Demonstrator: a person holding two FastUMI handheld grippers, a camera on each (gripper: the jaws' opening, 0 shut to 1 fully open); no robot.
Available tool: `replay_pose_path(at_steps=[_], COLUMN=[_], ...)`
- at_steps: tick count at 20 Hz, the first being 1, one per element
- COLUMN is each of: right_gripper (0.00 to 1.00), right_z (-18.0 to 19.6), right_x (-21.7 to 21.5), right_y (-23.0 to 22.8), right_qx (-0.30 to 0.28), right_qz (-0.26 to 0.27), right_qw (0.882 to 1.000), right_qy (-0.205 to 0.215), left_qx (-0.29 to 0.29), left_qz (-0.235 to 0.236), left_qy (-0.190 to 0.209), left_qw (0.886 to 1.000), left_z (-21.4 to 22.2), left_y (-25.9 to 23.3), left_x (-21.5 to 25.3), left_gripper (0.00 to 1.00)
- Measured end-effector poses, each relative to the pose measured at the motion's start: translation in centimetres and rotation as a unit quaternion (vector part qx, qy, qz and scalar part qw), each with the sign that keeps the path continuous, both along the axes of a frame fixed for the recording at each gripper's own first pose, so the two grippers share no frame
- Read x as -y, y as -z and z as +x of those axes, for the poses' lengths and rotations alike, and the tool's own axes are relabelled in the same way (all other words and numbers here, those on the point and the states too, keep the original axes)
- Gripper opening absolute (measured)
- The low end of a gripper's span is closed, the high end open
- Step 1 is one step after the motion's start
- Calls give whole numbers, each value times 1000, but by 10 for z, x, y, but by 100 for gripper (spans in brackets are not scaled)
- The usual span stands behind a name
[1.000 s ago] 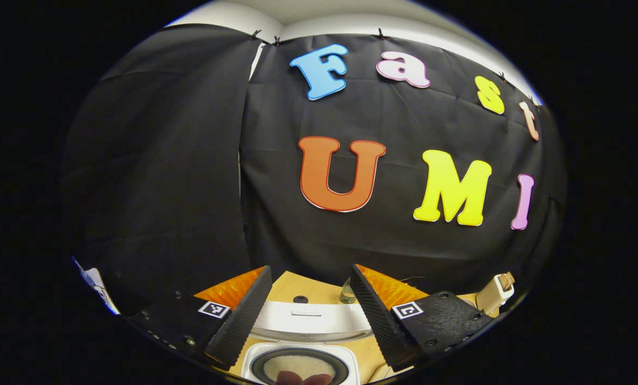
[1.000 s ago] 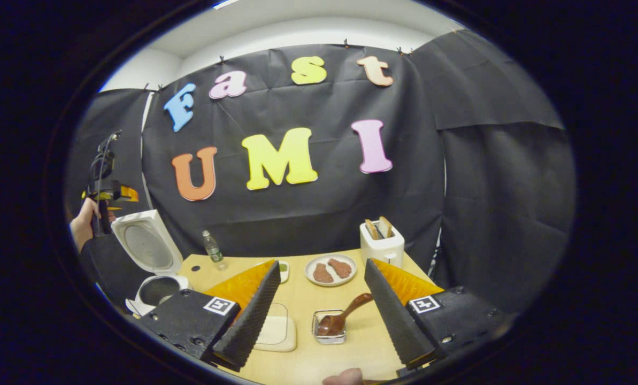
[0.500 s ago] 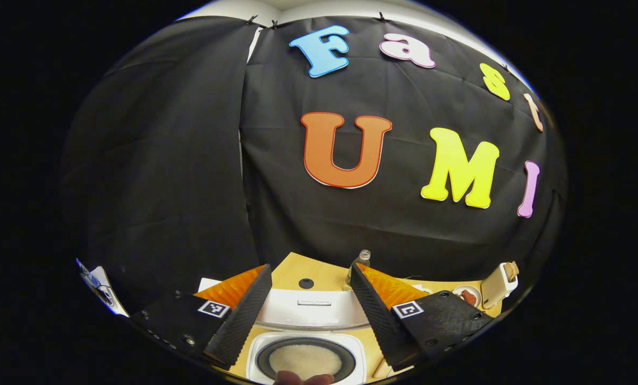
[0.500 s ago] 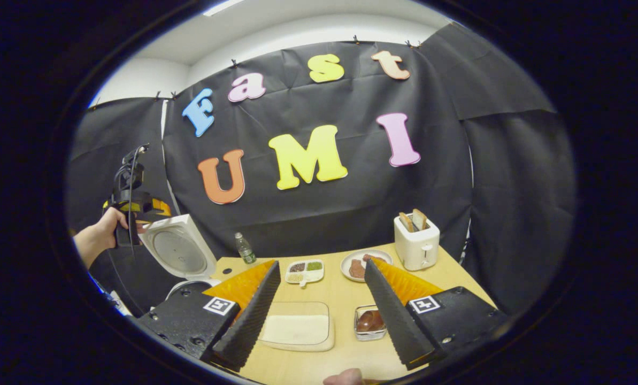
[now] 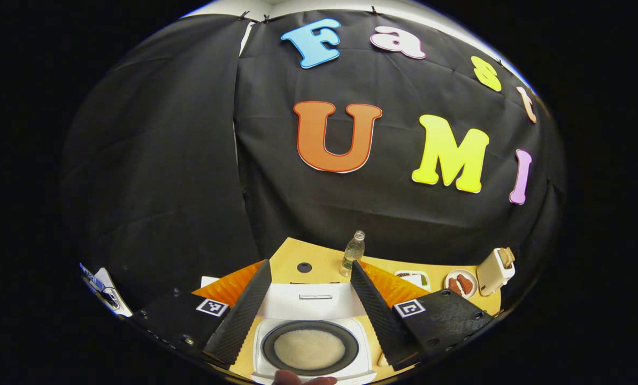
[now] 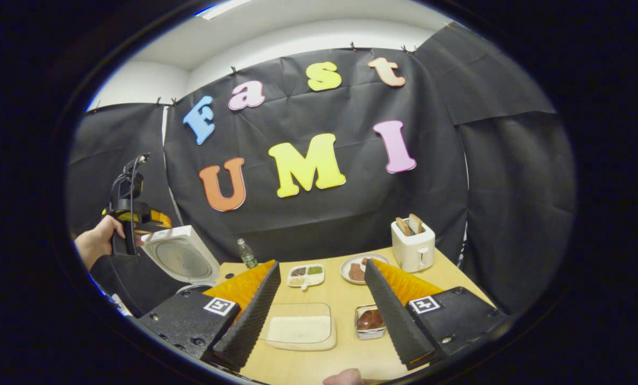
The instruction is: Close the left gripper, press the button to open the rice cooker; take a wooden spoon from the chopstick holder with the right hand, scoop a spoonful of rice and pour it into the rice cooker, then put the wooden spoon back into the chopstick holder.
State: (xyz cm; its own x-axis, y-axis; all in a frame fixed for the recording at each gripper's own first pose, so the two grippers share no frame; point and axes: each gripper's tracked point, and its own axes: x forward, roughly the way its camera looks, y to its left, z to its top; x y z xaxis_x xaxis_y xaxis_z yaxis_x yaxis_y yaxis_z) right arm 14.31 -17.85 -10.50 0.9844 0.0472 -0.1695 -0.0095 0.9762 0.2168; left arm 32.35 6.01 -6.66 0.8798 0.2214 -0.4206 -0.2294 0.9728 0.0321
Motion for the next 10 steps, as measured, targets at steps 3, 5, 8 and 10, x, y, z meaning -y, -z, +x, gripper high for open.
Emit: replay_pose_path(at_steps=[3,5,8,10], right_gripper=[99,99,99,100], right_z=[-8,-12,-17,-18], right_x=[-12,-19,-28,-33], right_y=[3,4,3,1], right_qx=[-5,-7,-6,-3], right_qz=[-4,-5,-6,-8], right_qw=[1000,1000,1000,999], right_qy=[-15,-23,-30,-34], left_qx=[-13,-32,-68,-89], left_qz=[-12,-23,-63,-80], left_qy=[3,9,12,6], left_qw=[1000,999,996,993], left_z=[-28,-48,-82,-106], left_y=[10,23,53,72], left_x=[9,17,34,41], left_gripper=[97,97,96,96])
